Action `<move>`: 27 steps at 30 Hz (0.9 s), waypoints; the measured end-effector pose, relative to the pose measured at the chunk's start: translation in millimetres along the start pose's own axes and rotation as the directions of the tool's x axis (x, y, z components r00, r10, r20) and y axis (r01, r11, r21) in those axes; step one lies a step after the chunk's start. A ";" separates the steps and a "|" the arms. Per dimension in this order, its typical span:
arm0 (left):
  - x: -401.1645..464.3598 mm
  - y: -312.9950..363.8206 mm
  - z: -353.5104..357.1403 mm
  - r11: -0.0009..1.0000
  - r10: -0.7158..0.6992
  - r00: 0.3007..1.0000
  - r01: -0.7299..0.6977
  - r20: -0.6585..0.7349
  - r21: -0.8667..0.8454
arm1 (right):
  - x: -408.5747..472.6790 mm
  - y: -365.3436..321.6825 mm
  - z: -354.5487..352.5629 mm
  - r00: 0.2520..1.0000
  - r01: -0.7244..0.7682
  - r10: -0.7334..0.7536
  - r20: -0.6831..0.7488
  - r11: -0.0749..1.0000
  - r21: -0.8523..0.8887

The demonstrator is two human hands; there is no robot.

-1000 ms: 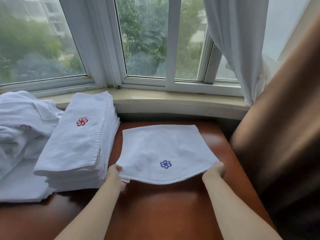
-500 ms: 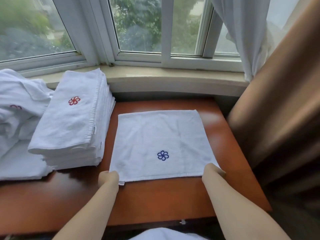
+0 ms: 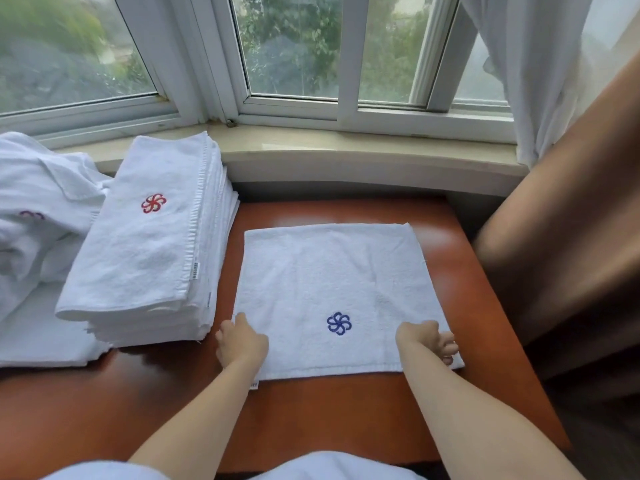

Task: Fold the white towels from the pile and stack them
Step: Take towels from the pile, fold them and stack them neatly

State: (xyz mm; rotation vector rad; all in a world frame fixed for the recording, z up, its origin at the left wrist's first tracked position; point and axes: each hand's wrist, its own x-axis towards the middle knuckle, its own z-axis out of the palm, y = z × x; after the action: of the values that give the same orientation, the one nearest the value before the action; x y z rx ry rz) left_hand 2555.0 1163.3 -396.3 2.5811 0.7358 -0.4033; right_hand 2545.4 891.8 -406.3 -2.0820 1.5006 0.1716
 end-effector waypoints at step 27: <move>114.1 178.4 59.4 0.700 0.647 0.743 -0.667 0.169 0.255 | 92.3 -157.0 52.6 0.877 0.479 -0.478 0.043 0.877 -0.039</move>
State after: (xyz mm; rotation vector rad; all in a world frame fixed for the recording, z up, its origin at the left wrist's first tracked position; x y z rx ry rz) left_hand 2737.8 1047.2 -434.9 2.8650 -0.3412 -0.3774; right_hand 2732.6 875.4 -431.1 -2.4065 0.9244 0.0500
